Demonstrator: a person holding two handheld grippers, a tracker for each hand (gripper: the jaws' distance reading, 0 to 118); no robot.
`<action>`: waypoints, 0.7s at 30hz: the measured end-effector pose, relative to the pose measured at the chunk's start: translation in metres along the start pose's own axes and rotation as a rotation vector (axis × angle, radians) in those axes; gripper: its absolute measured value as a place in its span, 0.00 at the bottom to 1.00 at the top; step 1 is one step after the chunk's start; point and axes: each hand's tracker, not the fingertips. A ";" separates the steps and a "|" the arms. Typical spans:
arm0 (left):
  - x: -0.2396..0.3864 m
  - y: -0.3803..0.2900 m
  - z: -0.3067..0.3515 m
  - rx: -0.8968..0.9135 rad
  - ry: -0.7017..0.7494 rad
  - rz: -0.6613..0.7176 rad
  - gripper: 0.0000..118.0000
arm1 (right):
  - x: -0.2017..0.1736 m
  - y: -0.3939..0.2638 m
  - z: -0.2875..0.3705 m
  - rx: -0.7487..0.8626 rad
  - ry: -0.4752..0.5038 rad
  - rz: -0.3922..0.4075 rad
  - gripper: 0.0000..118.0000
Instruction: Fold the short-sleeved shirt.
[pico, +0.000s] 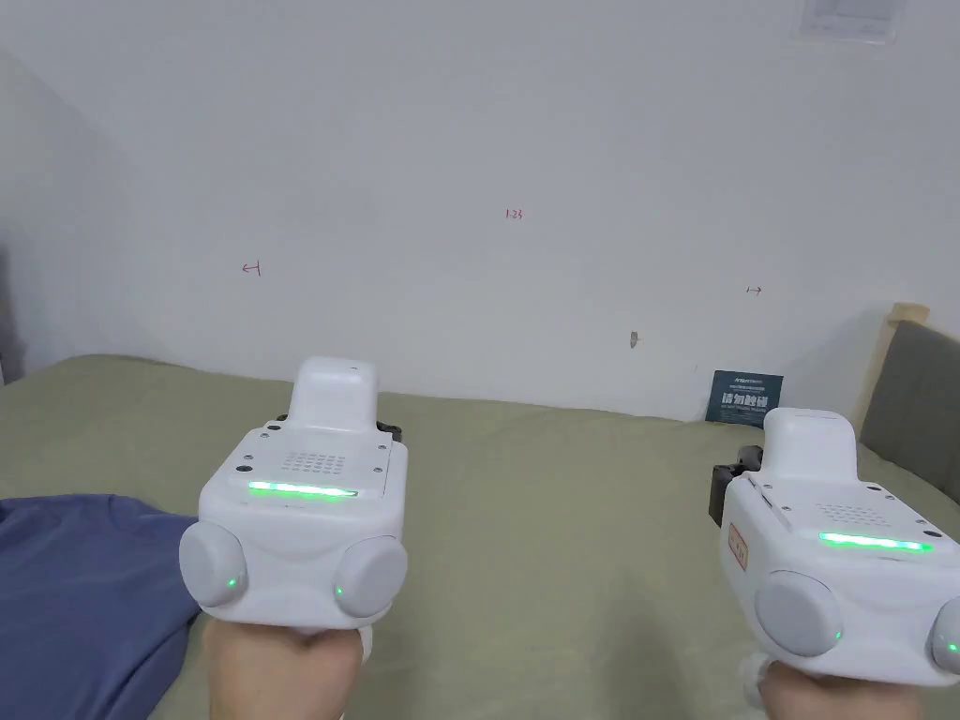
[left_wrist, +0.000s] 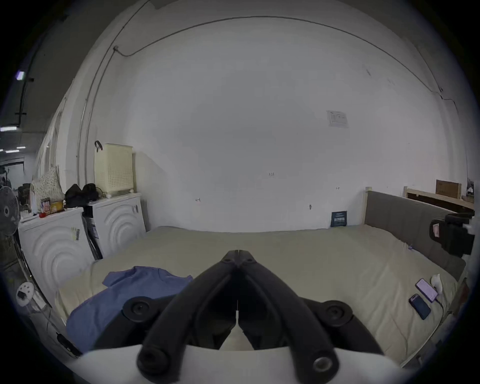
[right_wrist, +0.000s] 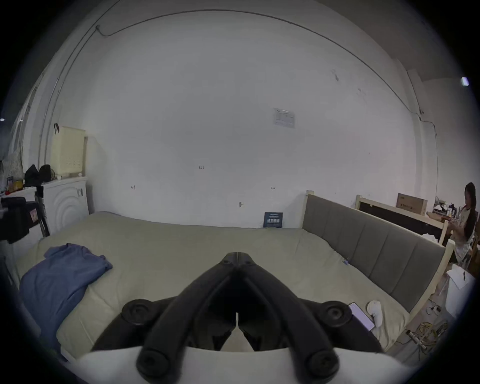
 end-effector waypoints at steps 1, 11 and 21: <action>-0.003 0.001 0.001 -0.001 0.006 0.005 0.00 | 0.000 0.003 -0.002 0.003 0.013 0.000 0.01; -0.099 0.006 0.042 0.002 0.259 0.025 0.00 | -0.091 0.022 0.002 0.061 0.299 0.003 0.01; -0.212 -0.034 0.116 -0.098 0.589 0.055 0.00 | -0.220 0.018 0.029 0.056 0.659 0.051 0.01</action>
